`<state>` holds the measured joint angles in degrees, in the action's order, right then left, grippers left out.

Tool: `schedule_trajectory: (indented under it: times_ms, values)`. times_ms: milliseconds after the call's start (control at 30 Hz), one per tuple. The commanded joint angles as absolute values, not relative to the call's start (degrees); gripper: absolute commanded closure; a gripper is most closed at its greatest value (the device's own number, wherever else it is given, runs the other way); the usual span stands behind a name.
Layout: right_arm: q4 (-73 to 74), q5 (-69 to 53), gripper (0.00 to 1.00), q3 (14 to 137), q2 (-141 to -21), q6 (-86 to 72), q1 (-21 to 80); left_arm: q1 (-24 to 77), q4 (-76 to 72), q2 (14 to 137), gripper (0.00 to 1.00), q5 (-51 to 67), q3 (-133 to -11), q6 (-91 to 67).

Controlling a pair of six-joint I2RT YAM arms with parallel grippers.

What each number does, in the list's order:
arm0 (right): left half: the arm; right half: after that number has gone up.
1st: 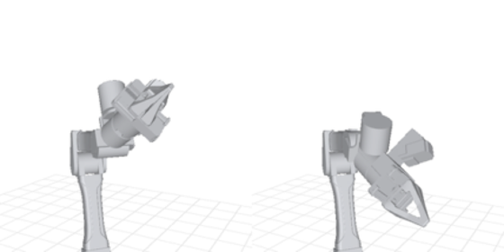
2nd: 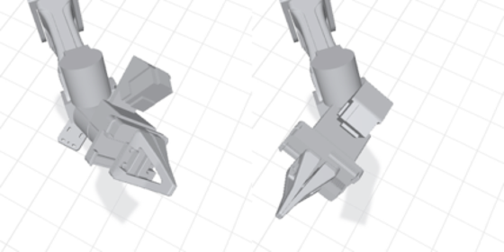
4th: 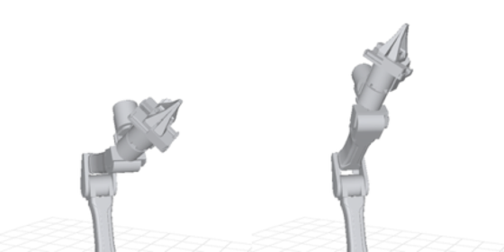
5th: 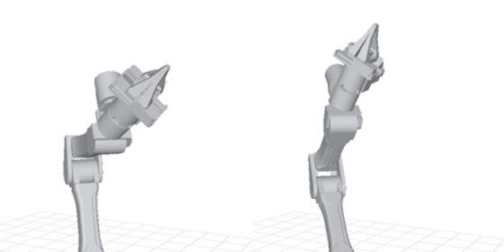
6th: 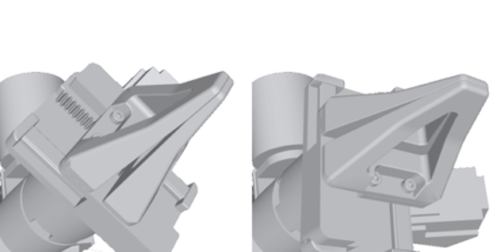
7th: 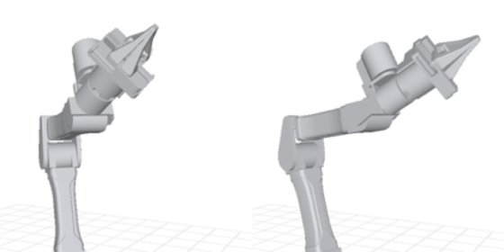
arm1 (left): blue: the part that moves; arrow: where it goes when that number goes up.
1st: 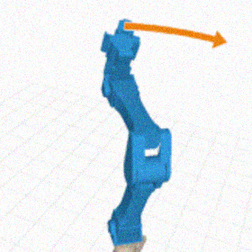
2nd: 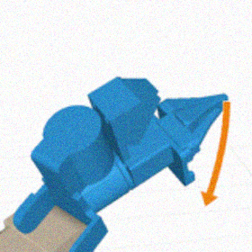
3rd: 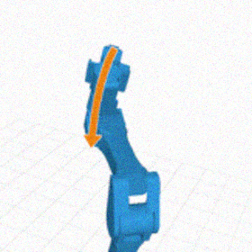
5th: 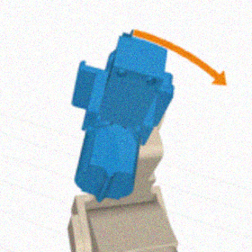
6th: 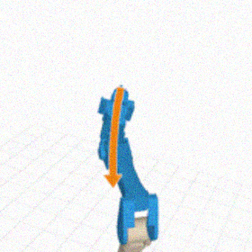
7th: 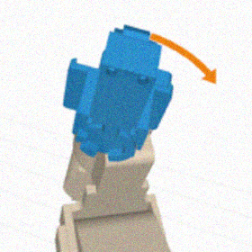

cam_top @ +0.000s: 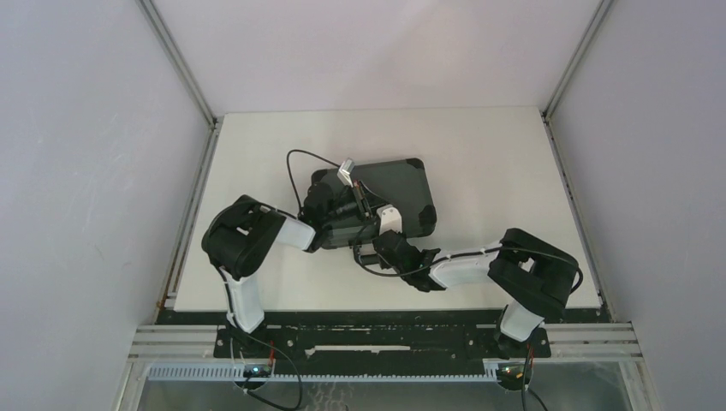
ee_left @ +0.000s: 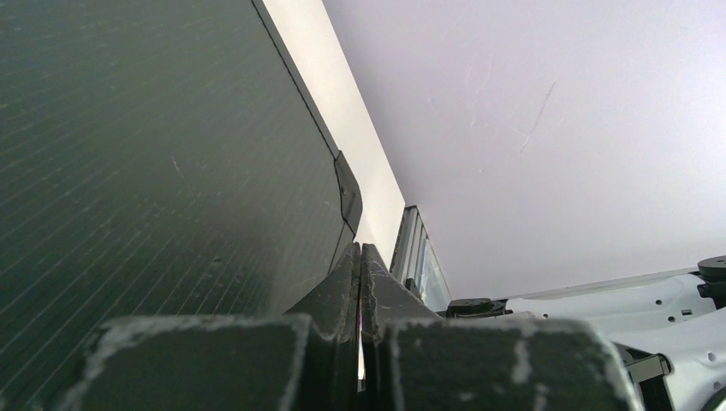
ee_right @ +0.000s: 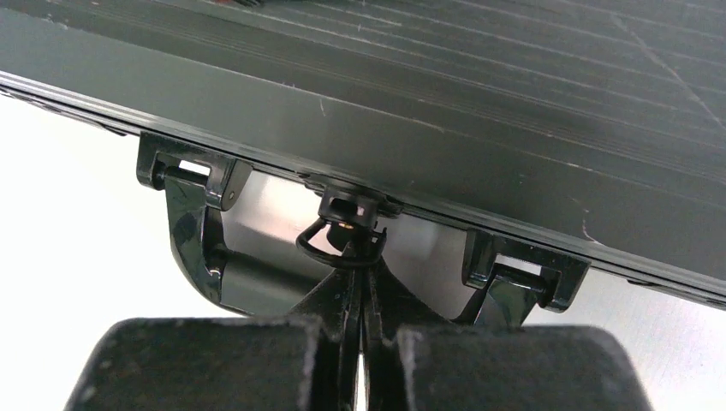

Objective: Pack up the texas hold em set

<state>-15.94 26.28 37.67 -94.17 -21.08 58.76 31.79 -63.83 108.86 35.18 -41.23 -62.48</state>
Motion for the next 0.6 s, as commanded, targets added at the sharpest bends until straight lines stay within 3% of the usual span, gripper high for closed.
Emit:
schedule_trajectory:
  times_ms: [0, 367, 567]
  values:
    - [-18.35, 25.22, 1.0, 37.94, -94.94, -22.42, 57.66, 30.5, -48.85, 113.47, 1.0, 36.31, -36.48, -58.05]
    - [-13.58, 26.83, 1.0, 37.89, -81.72, -19.1, 59.1, 30.43, -49.86, 112.55, 1.0, 36.27, -35.69, -58.44]
    - [-14.46, 25.65, 1.0, 37.9, -82.73, -19.09, 57.84, 30.49, -50.18, 112.18, 1.0, 36.25, -35.39, -58.68]
